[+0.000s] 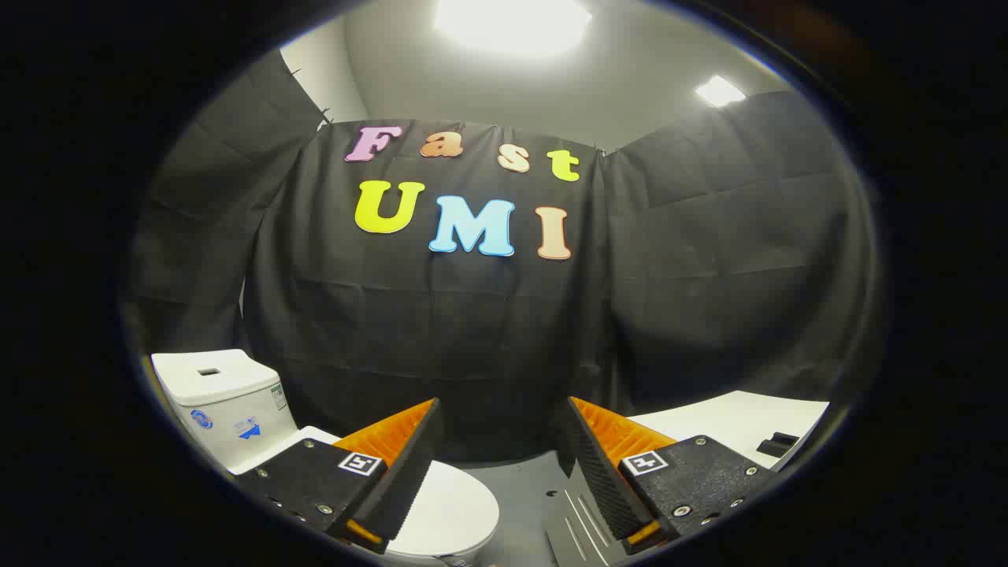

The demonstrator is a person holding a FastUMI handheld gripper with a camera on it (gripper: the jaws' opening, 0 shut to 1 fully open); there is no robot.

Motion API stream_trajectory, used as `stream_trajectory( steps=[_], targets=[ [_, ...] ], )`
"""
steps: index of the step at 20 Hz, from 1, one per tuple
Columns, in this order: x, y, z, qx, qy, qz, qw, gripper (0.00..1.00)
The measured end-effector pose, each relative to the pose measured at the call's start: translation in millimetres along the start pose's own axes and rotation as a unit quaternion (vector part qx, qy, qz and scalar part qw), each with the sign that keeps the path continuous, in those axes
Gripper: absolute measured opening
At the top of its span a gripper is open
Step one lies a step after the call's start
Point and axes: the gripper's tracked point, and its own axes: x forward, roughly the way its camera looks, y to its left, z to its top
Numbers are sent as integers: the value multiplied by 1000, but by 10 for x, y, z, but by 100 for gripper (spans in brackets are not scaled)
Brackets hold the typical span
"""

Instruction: Open the toilet lid.

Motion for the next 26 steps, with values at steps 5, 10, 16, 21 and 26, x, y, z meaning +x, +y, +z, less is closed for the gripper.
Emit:
stream_trajectory(
  steps=[5, 10, 16, 21, 26],
  targets=[
    [-6, 19, -8, 1, 2, 2, 1000, 95],
    [-3, 8, -30, 13, 2, -1, 1000, 95],
    [-2, -14, -90, 17, 8, -7, 1000, 95],
    [10, 32, -88, 24, 10, -1, 1000, 95],
    [21, 189, -27, 91, 2, 4, 996, 95]
  ],
)
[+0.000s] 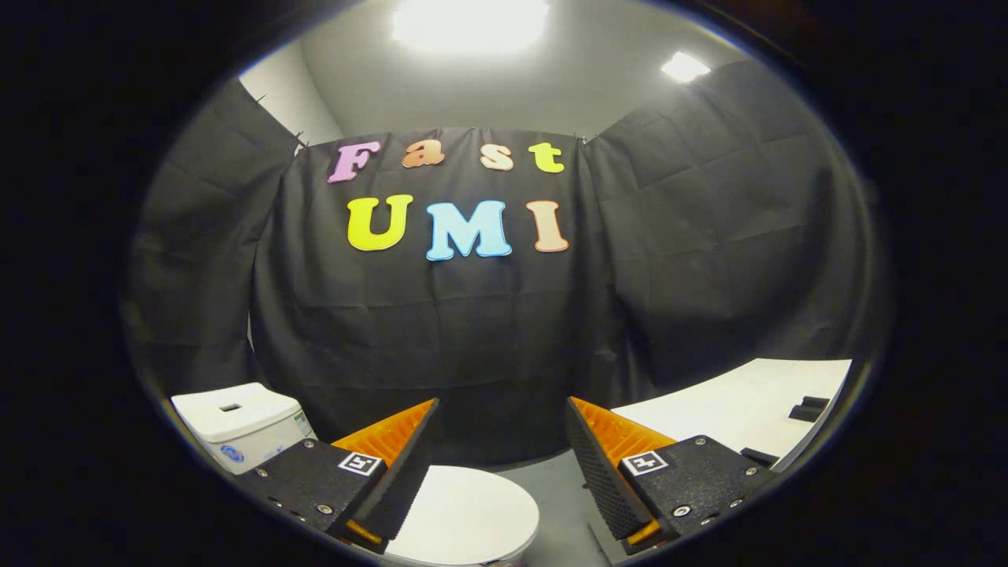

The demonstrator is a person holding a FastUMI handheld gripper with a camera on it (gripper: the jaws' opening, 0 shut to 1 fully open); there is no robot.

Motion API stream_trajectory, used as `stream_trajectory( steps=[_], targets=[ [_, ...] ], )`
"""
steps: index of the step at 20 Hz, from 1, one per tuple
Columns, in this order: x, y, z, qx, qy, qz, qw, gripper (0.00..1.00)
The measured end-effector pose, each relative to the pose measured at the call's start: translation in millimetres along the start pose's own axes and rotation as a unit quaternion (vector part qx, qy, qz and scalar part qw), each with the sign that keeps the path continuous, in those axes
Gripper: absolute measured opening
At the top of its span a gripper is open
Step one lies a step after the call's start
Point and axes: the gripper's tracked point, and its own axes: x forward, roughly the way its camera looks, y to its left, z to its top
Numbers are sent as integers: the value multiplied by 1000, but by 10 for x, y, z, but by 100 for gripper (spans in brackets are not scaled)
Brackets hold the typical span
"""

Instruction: Open the toilet lid.

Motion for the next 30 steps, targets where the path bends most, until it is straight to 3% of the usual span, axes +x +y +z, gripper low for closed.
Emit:
stream_trajectory(
  steps=[7, 11, 20, 27, 30],
  targets=[
    [-127, 232, -384, 115, 40, -13, 992, 95],
    [-212, 246, -850, 200, 74, -26, 977, 96],
    [-647, -147, -2040, 362, 155, -117, 912, 96],
    [-826, -238, -2499, 464, 158, -166, 856, 96],
    [-825, -262, -2673, 486, 159, -176, 841, 96]
  ],
)
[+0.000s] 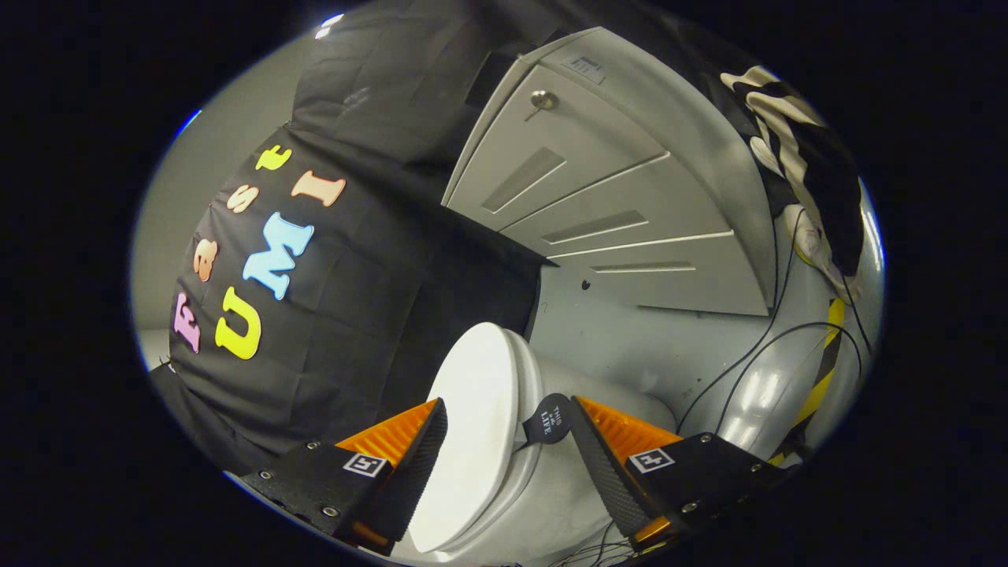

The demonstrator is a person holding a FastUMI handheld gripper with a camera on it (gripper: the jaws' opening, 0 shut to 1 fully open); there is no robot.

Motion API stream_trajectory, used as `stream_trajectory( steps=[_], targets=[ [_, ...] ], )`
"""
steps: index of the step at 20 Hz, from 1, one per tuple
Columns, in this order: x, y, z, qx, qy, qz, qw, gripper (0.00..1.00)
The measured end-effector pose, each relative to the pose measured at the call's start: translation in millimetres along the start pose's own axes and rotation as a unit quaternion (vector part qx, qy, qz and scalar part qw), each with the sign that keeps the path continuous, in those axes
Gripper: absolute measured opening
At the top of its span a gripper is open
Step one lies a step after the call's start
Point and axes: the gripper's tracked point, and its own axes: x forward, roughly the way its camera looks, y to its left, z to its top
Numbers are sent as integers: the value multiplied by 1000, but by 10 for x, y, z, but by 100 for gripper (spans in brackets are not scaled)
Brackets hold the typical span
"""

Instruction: Open the toilet lid.

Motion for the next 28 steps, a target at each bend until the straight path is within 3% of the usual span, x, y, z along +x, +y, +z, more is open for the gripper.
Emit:
stream_trajectory(
  steps=[5, 9, 11, 12, 17, 20, 28],
  targets=[
    [139, -278, 17, 109, -11, -19, 994, 95],
    [238, -405, -238, 140, 17, -24, 990, 94],
    [309, -345, -217, 155, 21, -15, 988, 87],
    [326, -341, -235, 156, 22, -10, 987, 76],
    [405, -252, -220, 150, 24, 19, 988, 41],
    [464, -317, -257, 139, 34, 3, 990, 16],
    [423, -248, -241, 94, 53, -27, 994, 0]
  ],
)
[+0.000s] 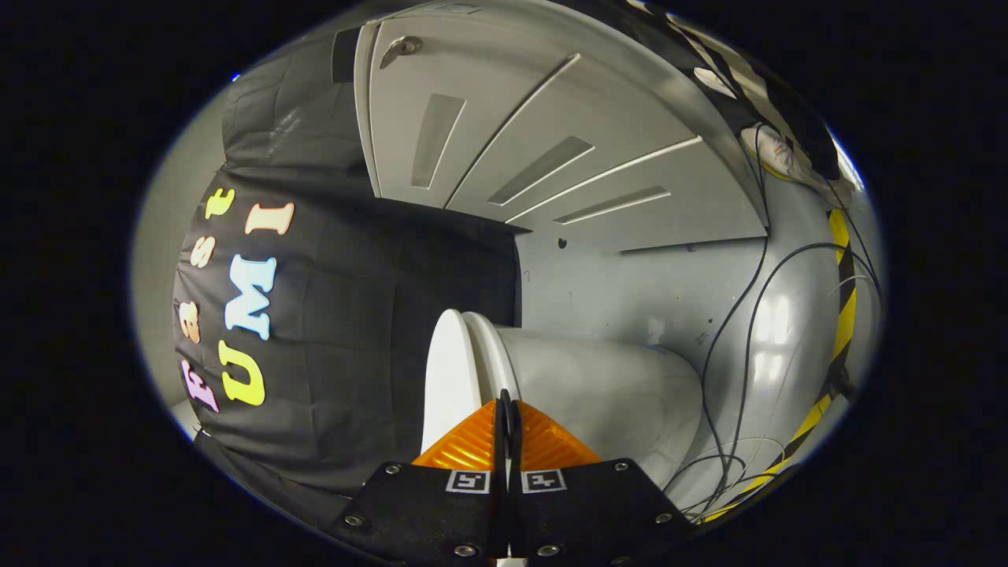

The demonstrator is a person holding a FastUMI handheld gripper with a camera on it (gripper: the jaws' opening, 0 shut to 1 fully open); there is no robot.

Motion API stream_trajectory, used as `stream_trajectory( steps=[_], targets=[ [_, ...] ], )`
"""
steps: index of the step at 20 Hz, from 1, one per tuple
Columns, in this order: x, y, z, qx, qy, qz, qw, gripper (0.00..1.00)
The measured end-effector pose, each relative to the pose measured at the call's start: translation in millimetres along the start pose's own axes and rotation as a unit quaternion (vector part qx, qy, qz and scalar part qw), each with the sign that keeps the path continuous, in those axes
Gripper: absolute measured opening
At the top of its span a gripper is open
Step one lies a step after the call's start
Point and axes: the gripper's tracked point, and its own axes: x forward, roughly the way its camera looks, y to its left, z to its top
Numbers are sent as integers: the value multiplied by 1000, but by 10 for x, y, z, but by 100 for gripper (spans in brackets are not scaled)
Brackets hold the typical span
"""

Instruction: Open the toilet lid.

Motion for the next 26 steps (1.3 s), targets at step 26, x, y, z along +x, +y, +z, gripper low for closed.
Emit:
stream_trajectory(
  steps=[26],
  targets=[
    [-968, 2173, -291, -287, -53, 77, 953, 0]
  ],
)
